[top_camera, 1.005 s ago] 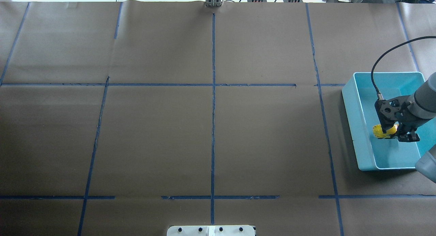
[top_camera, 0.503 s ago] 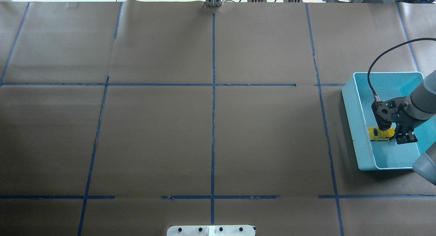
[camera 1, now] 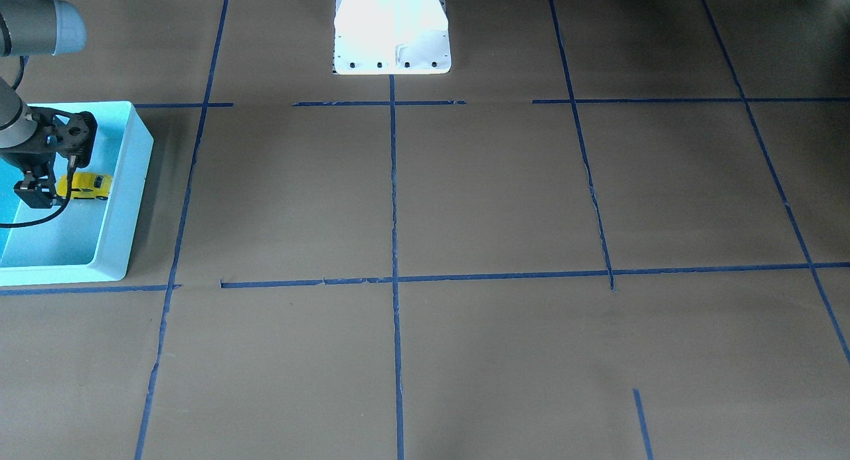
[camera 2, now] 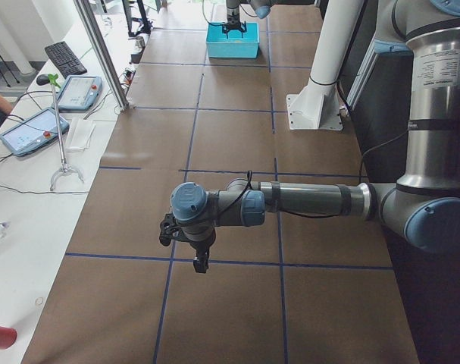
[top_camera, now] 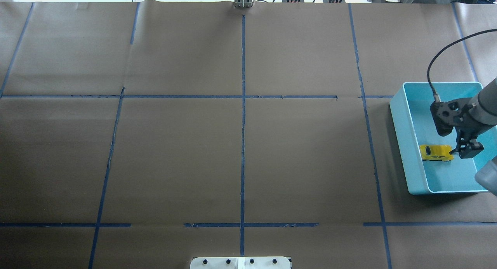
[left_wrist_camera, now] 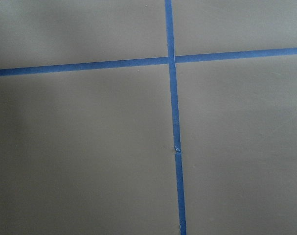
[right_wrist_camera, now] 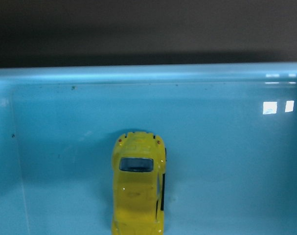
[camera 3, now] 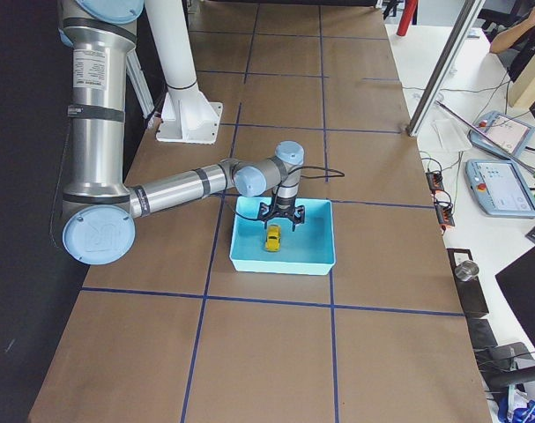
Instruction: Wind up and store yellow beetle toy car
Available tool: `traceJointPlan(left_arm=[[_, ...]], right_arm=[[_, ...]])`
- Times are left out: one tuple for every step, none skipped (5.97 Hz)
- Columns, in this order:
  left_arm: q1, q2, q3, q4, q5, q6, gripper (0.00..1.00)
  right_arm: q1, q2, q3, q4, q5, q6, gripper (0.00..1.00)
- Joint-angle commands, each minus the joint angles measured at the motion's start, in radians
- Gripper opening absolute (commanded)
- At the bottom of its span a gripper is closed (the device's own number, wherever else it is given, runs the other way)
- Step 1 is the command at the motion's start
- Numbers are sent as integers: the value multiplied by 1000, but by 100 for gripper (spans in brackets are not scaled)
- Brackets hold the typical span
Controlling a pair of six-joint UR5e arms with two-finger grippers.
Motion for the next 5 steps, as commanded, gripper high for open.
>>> traceJointPlan(left_arm=[[-1, 0, 1, 0, 0, 1, 100], [-1, 0, 1, 0, 0, 1, 100], [-1, -2, 4, 0, 2, 1, 100], [-2, -2, 8, 0, 2, 1, 100], [-2, -2, 9, 0, 2, 1, 100]], right_arm=[[230, -3, -6, -79, 133, -3, 100], [362, -49, -3, -141, 161, -4, 100], [469, -90, -4, -144, 161, -6, 100], [557, -103, -12, -146, 155, 8, 100], [626, -137, -21, -148, 159, 69, 100]])
